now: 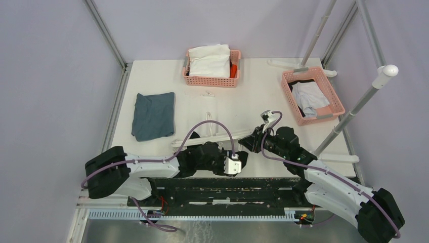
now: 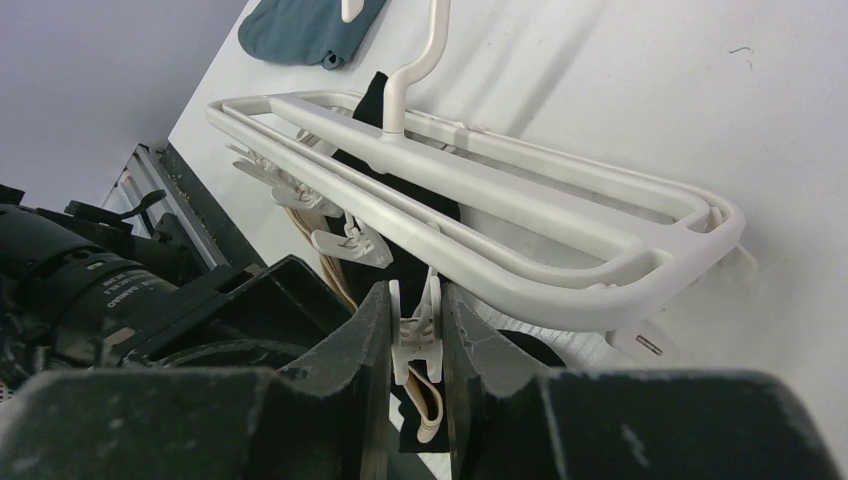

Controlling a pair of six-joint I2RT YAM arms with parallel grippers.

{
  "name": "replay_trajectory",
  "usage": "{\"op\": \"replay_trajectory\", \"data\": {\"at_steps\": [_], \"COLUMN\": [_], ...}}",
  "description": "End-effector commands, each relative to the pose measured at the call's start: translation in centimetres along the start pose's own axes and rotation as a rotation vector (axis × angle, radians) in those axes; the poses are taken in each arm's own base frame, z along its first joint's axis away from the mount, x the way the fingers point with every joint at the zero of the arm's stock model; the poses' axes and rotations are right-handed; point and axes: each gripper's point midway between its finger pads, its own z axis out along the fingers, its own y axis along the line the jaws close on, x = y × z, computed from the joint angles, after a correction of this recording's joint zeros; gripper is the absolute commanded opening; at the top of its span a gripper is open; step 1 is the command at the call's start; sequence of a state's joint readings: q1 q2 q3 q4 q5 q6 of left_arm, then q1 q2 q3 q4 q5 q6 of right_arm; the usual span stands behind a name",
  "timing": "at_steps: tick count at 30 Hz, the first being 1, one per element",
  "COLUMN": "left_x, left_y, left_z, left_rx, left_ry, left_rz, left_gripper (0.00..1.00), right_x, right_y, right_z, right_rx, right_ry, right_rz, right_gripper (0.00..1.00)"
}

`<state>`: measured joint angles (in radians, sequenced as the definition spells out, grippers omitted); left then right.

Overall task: Clip the underwear to the hanger
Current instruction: Clamp the underwear onto the hanger.

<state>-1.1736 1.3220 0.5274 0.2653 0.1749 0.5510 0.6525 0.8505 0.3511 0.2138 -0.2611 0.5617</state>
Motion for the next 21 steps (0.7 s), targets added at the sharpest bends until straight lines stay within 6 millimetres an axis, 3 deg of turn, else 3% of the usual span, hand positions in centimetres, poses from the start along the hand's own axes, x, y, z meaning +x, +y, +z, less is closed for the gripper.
{"op": "replay_trajectory", "data": {"at_steps": [1, 9, 16, 21], "left_x": [-2.1, -0.8, 0.2, 0.5], "left_y": [1.4, 2.2, 0.8, 1.2], "left_z": [0.8, 1.4, 1.5, 1.4], "left_rx": [0.016, 0.042, 0.111, 0.090], "left_ry": [-0.094, -0.083, -0.062, -0.031], "left_rz": [0.016, -0.024, -0.060, -0.082], "left_gripper": [0.57, 0.57, 0.52, 0.54], "right_x": [-3.1, -2.9, -2.7, -2.9], "right_y": [1.9, 1.8, 1.7, 1.9], "right_z": [-0.1, -0.1, 0.0, -0.1], "right_rx": [-0.057, -0.055, -0.052, -0.058], "right_ry": [-0.089, -0.084, -0.080, -0.082], "right_rz": [-0.030, -0.028, -0.028, -0.028], "right_gripper": [0.11, 0.11, 0.11, 0.11]}}
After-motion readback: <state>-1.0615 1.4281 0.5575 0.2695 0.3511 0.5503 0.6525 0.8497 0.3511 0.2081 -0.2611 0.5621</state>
